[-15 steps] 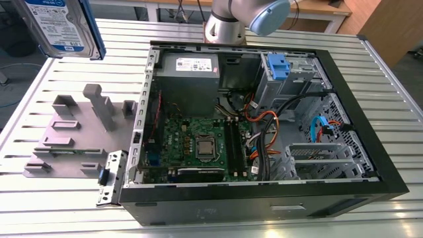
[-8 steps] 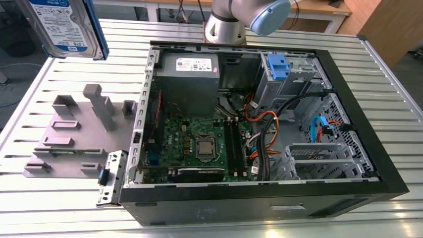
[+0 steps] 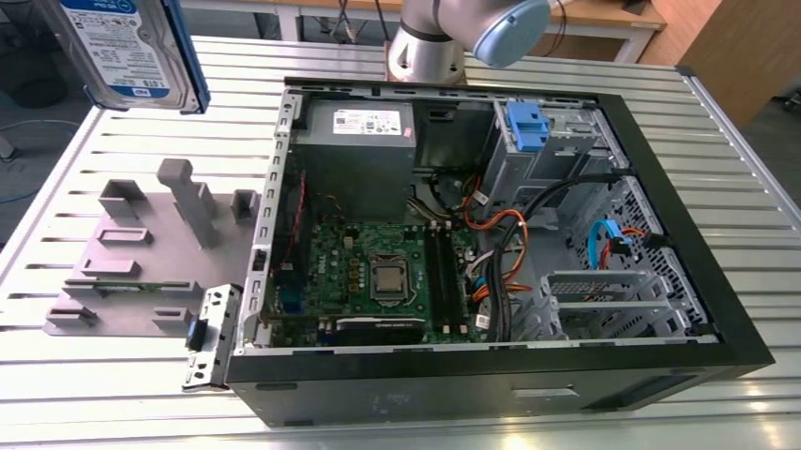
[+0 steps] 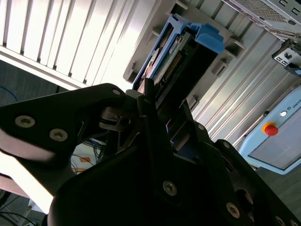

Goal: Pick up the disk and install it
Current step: 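Pick up the disk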

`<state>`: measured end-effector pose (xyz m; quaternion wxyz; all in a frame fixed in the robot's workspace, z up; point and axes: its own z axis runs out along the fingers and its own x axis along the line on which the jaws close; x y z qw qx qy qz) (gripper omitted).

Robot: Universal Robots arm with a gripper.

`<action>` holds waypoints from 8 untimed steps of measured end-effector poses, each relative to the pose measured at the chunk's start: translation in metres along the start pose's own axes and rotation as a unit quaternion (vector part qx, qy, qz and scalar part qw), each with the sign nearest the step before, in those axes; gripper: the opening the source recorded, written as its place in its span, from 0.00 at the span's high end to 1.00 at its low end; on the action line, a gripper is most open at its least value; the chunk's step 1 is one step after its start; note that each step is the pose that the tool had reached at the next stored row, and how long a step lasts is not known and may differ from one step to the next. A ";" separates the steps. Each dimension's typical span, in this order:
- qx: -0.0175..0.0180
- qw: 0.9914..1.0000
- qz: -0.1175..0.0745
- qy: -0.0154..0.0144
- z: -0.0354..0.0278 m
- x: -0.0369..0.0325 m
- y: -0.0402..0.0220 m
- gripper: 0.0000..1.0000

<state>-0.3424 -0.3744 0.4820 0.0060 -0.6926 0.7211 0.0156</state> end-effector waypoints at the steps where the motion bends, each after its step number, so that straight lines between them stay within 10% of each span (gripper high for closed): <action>1: 0.000 1.000 0.000 0.000 0.0000 0.0000 -0.0011 0.65; 8: 0.000 1.000 0.000 0.000 0.0000 -0.0004 -0.0099 0.65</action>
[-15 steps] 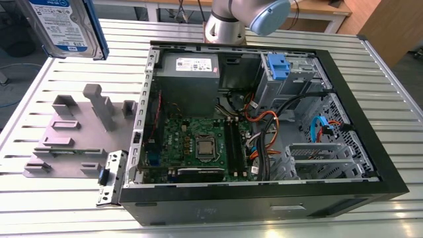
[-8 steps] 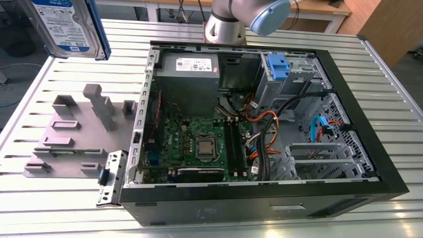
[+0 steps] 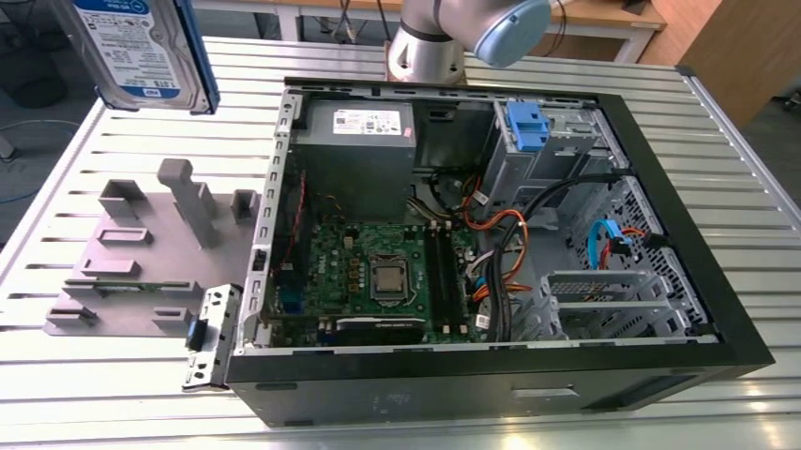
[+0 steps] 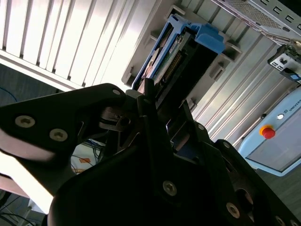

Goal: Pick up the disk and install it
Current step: 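Pick up the disk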

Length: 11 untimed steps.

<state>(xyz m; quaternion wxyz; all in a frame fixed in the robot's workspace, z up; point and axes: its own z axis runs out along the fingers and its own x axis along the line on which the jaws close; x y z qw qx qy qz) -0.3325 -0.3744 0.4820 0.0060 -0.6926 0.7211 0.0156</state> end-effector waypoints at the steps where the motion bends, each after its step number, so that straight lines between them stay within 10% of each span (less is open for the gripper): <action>1: 0.000 1.000 0.000 0.000 0.0000 -0.0001 -0.0016 0.65; 11: 0.000 1.000 0.000 0.000 0.0000 -0.0007 -0.0172 0.65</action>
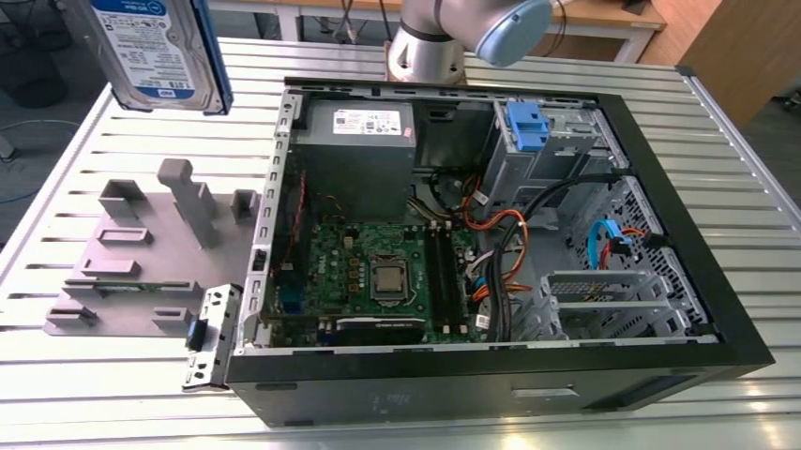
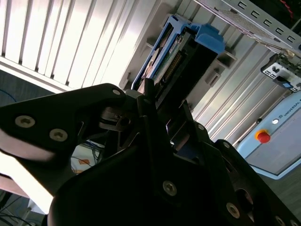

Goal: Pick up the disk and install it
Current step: 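Pick up the disk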

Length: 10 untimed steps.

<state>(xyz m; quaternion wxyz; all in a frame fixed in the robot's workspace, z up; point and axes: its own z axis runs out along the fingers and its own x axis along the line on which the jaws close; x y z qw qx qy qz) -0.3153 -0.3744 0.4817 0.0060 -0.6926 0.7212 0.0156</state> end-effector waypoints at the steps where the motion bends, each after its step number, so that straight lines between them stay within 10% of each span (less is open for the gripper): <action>1: 0.000 1.000 0.000 0.000 0.0000 -0.0001 -0.0018 0.65; 10: 0.000 1.000 0.000 0.000 0.0001 -0.0008 -0.0213 0.65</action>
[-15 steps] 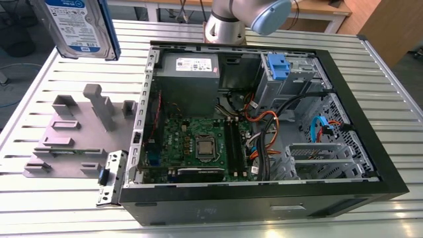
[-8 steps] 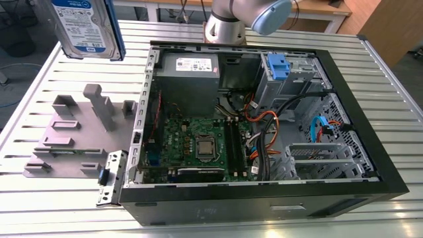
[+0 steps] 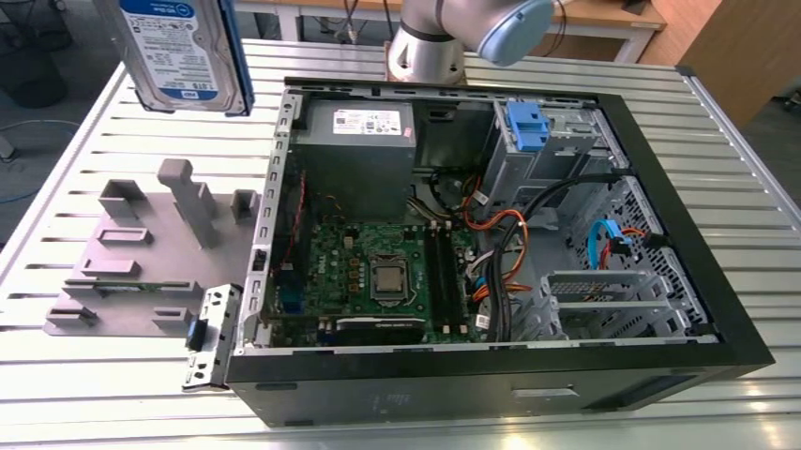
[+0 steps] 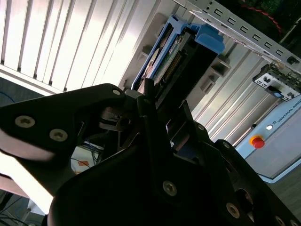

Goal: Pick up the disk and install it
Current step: 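Pick up the disk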

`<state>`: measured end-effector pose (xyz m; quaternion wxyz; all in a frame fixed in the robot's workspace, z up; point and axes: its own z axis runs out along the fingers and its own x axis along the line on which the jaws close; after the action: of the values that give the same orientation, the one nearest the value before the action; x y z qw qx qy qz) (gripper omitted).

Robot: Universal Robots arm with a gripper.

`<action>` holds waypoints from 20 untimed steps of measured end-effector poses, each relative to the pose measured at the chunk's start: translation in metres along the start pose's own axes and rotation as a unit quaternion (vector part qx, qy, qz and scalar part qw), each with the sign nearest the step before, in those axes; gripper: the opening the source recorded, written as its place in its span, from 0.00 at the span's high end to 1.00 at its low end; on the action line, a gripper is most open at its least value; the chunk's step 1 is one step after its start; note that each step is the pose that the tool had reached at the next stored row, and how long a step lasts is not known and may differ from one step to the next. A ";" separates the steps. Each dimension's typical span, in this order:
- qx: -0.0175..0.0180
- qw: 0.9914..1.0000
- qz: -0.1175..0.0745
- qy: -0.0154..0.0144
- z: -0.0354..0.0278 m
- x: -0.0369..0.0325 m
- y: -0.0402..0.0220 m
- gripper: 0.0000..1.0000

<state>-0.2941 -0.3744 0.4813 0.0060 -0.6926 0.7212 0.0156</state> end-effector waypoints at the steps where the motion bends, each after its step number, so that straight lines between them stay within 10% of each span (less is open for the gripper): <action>1: 0.000 1.000 0.000 0.000 0.0000 -0.0001 -0.0024 0.65; 5: 0.000 1.000 0.000 0.000 -0.0001 -0.0004 -0.0106 0.65; 20: 0.000 1.000 0.000 0.000 -0.0028 -0.0005 -0.0116 0.65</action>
<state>-0.2824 -0.3745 0.4840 0.0059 -0.6926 0.7211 0.0156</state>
